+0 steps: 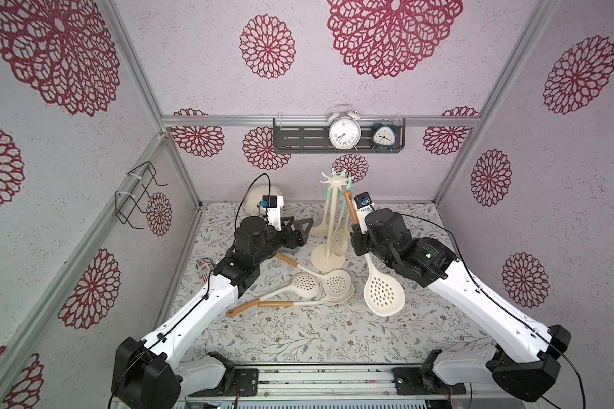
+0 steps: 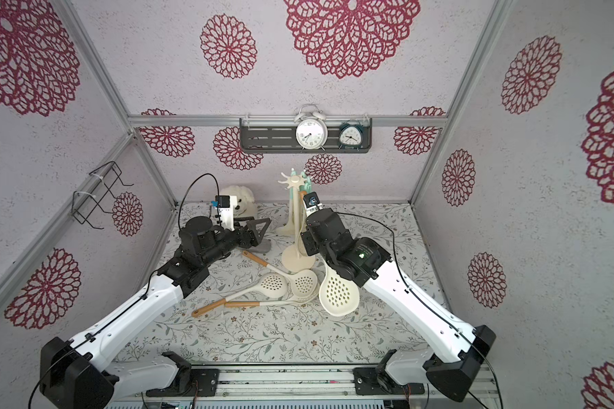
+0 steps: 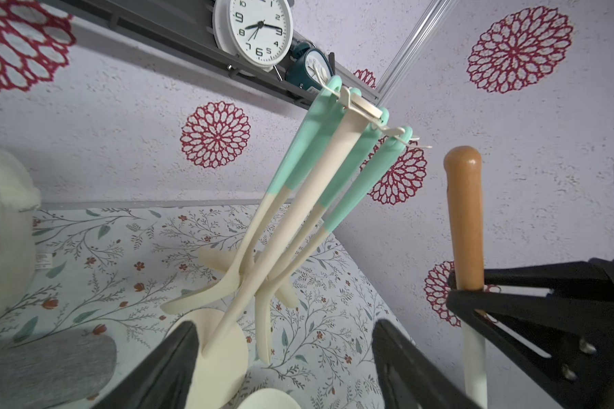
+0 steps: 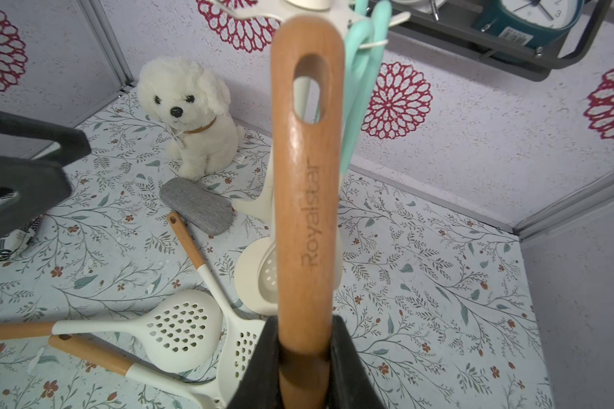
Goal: Hang the skimmer on the kitchen utensil rack
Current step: Hang the skimmer on the rack.
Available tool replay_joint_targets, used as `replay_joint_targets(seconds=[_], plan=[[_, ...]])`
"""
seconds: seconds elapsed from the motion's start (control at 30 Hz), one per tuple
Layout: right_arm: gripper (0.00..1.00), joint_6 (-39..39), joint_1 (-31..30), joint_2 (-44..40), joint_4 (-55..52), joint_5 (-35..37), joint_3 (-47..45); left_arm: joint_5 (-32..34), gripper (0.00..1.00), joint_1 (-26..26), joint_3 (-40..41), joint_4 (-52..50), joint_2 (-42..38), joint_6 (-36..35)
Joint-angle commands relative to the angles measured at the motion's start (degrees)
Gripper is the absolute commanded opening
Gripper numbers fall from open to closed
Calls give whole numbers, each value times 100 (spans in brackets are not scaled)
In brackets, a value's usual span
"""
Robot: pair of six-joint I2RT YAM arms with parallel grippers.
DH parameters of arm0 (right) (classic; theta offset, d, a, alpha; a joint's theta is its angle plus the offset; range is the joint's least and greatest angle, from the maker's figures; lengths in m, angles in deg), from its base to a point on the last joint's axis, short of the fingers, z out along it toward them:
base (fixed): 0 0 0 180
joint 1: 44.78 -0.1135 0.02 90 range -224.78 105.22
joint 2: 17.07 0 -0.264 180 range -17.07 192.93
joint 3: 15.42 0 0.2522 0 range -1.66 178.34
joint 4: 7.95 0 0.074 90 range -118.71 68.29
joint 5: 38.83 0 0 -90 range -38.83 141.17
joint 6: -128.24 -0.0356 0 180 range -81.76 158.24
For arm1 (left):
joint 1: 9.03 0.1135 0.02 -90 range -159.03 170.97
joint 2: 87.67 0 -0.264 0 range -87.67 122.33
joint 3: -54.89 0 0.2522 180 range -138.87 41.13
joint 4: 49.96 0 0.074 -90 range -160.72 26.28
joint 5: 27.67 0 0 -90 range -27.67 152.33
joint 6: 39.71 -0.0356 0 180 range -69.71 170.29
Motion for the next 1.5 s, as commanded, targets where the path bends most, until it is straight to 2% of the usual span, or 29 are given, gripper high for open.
replay_joint_targets(seconds=[0.0, 0.27, 0.83, 1.07, 1.47], plan=[[0, -27, -26, 10, 10, 374, 352, -399, 81, 53, 125, 144, -16, 104], [0, 78, -30, 459, -89, 258, 830, -411, 81, 77, 225, 312, 61, 176], [0, 16, 13, 849, -157, 306, 862, -392, 80, 121, 369, 324, 49, 209], [0, 30, 87, 914, 146, 225, 495, -246, 80, 131, 517, 165, -180, 163], [0, 27, 247, 568, 1108, -191, -112, 4, 87, 160, 775, -159, -559, 204]])
